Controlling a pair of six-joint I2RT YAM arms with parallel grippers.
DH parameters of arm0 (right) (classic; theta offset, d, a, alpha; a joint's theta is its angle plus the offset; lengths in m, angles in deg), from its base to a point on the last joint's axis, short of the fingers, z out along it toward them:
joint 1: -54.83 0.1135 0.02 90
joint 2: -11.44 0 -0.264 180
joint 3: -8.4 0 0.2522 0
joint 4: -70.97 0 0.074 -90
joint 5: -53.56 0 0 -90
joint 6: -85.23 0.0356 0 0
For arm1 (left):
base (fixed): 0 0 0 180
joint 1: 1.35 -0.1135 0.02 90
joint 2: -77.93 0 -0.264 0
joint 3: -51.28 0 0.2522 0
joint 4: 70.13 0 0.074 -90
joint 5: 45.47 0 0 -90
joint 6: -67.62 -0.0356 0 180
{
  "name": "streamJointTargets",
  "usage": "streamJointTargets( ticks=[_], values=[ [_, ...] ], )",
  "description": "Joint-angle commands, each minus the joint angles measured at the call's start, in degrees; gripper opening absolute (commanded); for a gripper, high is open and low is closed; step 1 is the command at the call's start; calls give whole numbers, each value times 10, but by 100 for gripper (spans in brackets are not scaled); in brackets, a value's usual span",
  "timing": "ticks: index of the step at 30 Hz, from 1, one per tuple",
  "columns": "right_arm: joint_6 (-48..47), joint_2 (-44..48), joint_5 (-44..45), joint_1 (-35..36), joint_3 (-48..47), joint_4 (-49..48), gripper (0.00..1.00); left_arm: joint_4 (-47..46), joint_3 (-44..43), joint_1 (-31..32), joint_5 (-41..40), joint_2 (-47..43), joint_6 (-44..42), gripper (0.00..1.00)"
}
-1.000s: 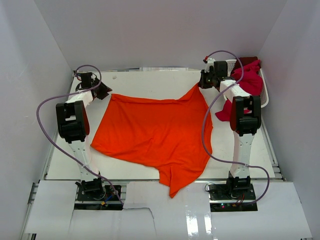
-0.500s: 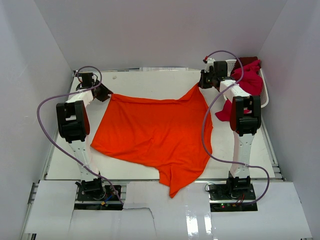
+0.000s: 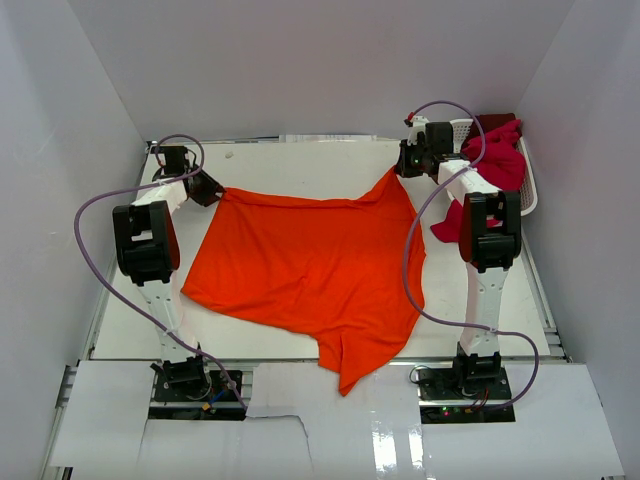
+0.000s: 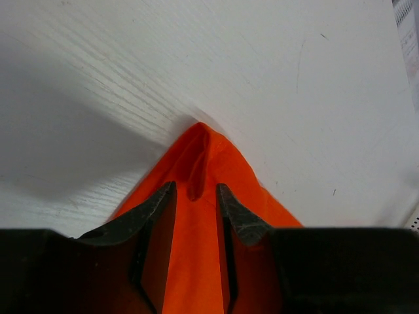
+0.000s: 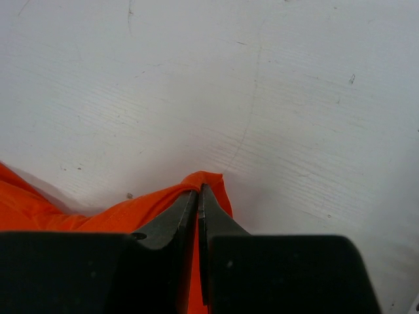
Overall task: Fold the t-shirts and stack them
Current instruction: Grap the side of the flattened tshirt furthest away from the robot with both arms
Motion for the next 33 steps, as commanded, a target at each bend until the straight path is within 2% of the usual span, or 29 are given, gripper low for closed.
streamJointTargets(
  ticks=[1,10,15,18,22,33],
  values=[
    [3,-2,3,3,-24,-3,8,4,-22,-3,1,10,-5,41],
    [3,-1,3,4,-23,-3,8,3,-32,-3,14,28,1,38],
    [-1,-1,4,4,-18,-4,8,0,-36,-3,30,40,16,22],
    [0,-1,4,4,-14,-4,8,-1,-40,-3,37,38,22,19],
    [-2,0,4,4,-13,-5,8,4,-52,-4,43,38,25,19],
    [-5,-1,5,6,-13,-1,8,31,-67,-21,78,34,42,25]
  ],
)
